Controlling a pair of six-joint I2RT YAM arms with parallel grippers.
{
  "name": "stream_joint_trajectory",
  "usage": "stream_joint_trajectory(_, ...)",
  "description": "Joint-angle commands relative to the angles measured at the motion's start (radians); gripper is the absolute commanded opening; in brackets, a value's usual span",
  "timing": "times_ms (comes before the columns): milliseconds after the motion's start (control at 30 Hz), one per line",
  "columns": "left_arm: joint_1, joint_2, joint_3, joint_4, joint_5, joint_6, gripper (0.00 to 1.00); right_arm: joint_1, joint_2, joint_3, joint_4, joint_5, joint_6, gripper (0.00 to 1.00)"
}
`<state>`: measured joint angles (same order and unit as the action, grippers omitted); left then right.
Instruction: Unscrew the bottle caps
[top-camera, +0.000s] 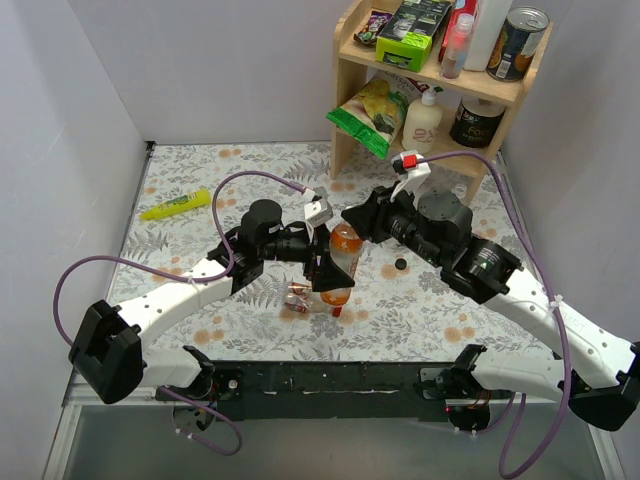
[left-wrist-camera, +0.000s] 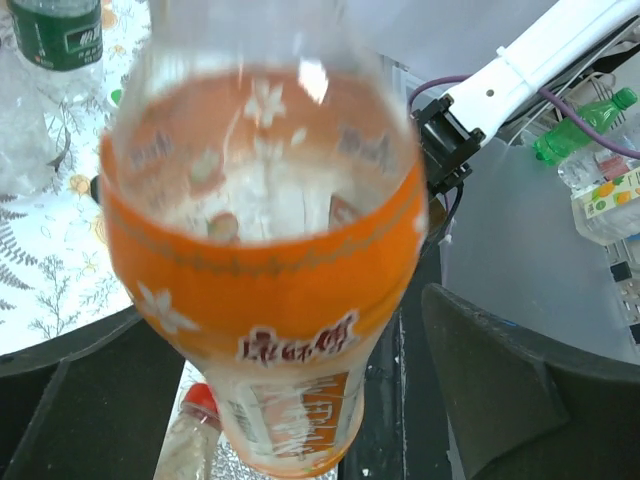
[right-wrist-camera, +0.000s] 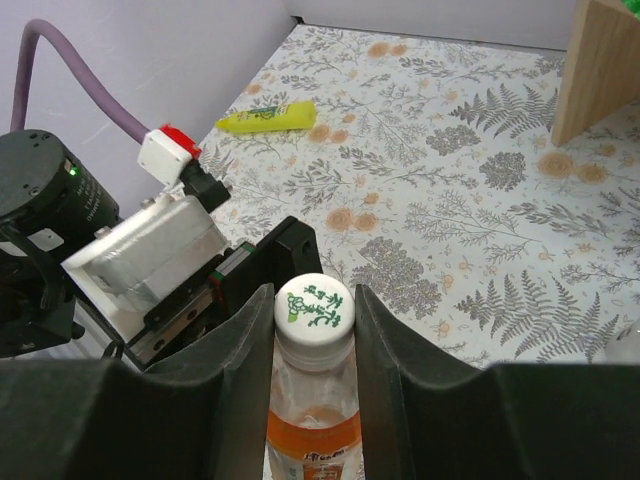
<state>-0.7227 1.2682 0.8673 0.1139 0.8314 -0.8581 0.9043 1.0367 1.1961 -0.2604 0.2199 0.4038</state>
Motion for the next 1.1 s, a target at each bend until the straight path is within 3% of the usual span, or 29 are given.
stream_joint_trajectory(0, -0.006, -0.006, -0.002, 0.092, 0.018, -0.059, 0.95, -0.002, -0.050, -0.073, 0.162, -0.001, 0.064, 0.01)
stream_joint_trajectory(100, -0.006, 0.011, -0.008, 0.133, 0.051, -0.108, 0.88, -0.002, -0.067, -0.095, 0.199, 0.007, 0.086, 0.01)
stream_joint_trajectory(133, -0.006, 0.019, -0.011, 0.145, 0.061, -0.117, 0.75, -0.002, -0.073, -0.104, 0.202, 0.007, 0.086, 0.01)
stream_joint_trajectory(233, -0.006, 0.020, -0.016, 0.156, 0.051, -0.134, 0.59, -0.004, -0.086, -0.116, 0.207, 0.013, 0.089, 0.01)
stream_joint_trajectory(467, -0.004, 0.020, -0.033, 0.223, 0.110, -0.180, 0.39, -0.039, -0.107, -0.151, 0.251, -0.083, 0.072, 0.01)
stream_joint_trajectory(733, 0.014, 0.003, -0.044, 0.340, 0.349, -0.228, 0.34, -0.202, -0.164, -0.225, 0.397, -0.529, -0.054, 0.01)
stream_joint_trajectory(1067, 0.016, 0.005, -0.036, 0.428, 0.537, -0.283, 0.33, -0.240, -0.142, -0.267, 0.567, -1.083, -0.134, 0.01)
